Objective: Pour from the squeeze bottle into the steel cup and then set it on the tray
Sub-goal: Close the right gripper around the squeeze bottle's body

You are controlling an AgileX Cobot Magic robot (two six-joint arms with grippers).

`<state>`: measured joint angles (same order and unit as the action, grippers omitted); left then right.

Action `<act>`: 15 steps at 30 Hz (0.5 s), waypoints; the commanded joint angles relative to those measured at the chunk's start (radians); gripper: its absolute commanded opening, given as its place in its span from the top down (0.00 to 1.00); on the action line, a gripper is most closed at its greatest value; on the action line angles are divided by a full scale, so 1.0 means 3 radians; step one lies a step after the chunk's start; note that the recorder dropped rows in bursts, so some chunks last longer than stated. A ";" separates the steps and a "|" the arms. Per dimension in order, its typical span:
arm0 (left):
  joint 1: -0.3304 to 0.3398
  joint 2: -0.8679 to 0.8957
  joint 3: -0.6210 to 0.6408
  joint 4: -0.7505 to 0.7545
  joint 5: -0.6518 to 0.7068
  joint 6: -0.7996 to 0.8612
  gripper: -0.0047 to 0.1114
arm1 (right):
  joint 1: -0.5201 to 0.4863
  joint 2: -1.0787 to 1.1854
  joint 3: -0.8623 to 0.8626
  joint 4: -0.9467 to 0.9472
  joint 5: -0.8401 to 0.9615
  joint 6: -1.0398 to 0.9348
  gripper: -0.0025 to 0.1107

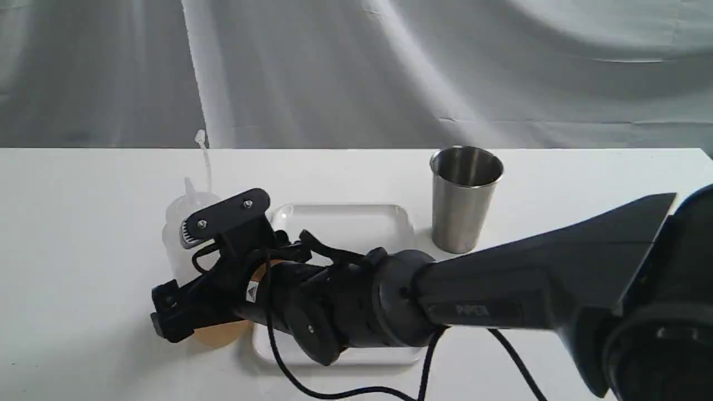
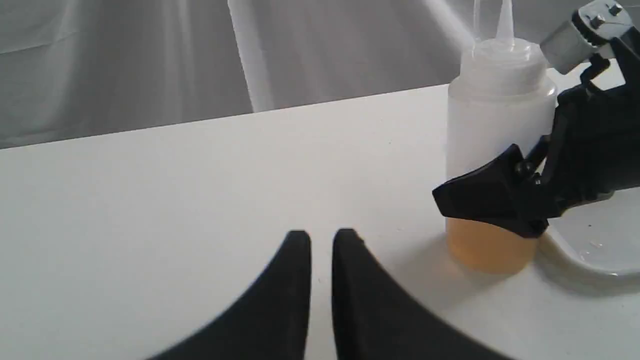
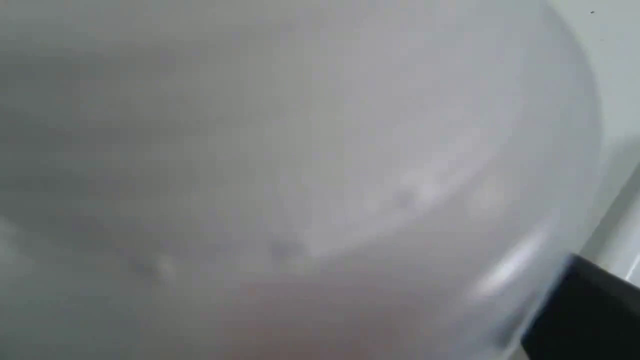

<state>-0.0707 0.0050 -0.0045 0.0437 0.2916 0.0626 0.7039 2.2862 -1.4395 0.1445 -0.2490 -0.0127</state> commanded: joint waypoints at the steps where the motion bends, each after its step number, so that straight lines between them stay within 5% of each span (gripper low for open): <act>1: -0.0010 -0.0017 0.0015 0.0002 -0.0022 -0.0006 0.89 | -0.0030 0.0005 -0.0018 -0.0027 0.0028 -0.0032 0.11; 9: -0.0010 -0.0017 0.0015 0.0002 -0.0022 -0.0006 0.89 | -0.0030 0.0012 -0.0018 -0.0027 0.0033 -0.0032 0.16; 15: -0.0010 -0.0017 0.0015 0.0002 -0.0022 -0.0006 0.89 | -0.0022 0.0012 -0.0018 -0.0020 0.0033 -0.0020 0.38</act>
<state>-0.0707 0.0050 -0.0045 0.0437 0.2916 0.0626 0.7039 2.2922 -1.4395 0.1445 -0.2386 -0.0153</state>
